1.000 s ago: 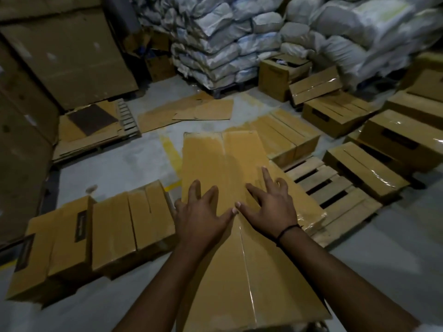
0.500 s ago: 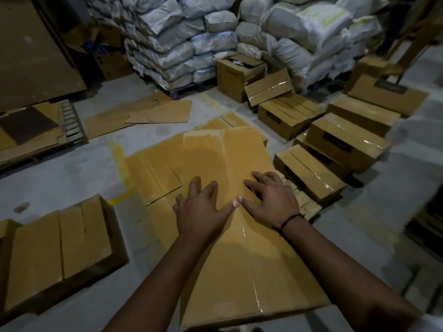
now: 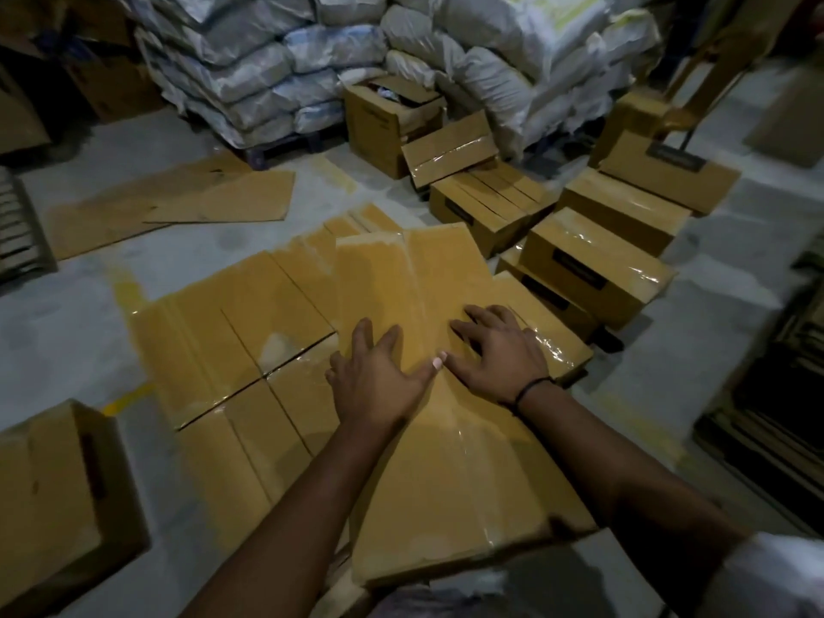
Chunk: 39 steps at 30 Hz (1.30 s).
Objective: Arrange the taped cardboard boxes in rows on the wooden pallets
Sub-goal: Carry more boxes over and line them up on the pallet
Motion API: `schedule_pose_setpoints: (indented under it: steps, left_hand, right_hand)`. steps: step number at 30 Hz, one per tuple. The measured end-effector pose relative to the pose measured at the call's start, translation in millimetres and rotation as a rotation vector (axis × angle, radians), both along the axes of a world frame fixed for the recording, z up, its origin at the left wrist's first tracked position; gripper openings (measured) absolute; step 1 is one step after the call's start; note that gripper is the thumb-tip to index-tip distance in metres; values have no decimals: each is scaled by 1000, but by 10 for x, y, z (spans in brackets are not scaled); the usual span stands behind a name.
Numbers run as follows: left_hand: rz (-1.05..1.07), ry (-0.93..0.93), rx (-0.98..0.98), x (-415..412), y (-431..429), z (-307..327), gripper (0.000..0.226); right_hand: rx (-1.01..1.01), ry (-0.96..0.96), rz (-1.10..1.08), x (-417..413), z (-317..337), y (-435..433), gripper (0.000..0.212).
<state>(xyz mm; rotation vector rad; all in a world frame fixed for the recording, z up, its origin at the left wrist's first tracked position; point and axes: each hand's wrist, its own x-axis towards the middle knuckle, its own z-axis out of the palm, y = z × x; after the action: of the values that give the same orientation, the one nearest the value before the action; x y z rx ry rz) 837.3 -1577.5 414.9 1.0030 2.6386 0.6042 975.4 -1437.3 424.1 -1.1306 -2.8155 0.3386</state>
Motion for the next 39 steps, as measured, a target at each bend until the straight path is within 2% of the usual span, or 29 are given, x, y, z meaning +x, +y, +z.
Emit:
schedule_pose_setpoints:
  steps: [11, 16, 20, 23, 30, 35, 39]
  left_hand:
    - [47, -25, -65, -312, 1183, -515, 91]
    - [149, -44, -118, -338, 1648, -830, 88]
    - [251, -87, -152, -214, 1942, -1067, 88]
    - [300, -89, -159, -107, 2186, -1288, 88]
    - [350, -145, -183, 16, 2485, -2026, 91]
    - [324, -200, -198, -46, 2523, -2792, 99]
    - [342, -205, -179, -150, 2540, -3399, 98]
  right_hand:
    - [-62, -103, 84, -422, -541, 1326, 69]
    - [-144, -116, 220, -628, -939, 1941, 73]
    - [-209, -182, 352, -713, -1248, 2406, 88]
    - [-239, -222, 426, -742, -1488, 2748, 85]
    - [-253, -264, 563, -763, -2140, 3207, 91]
    - [-295, -384, 637, -863, -2826, 3326, 99]
    - [-311, -409, 642, -997, -3434, 3345, 100]
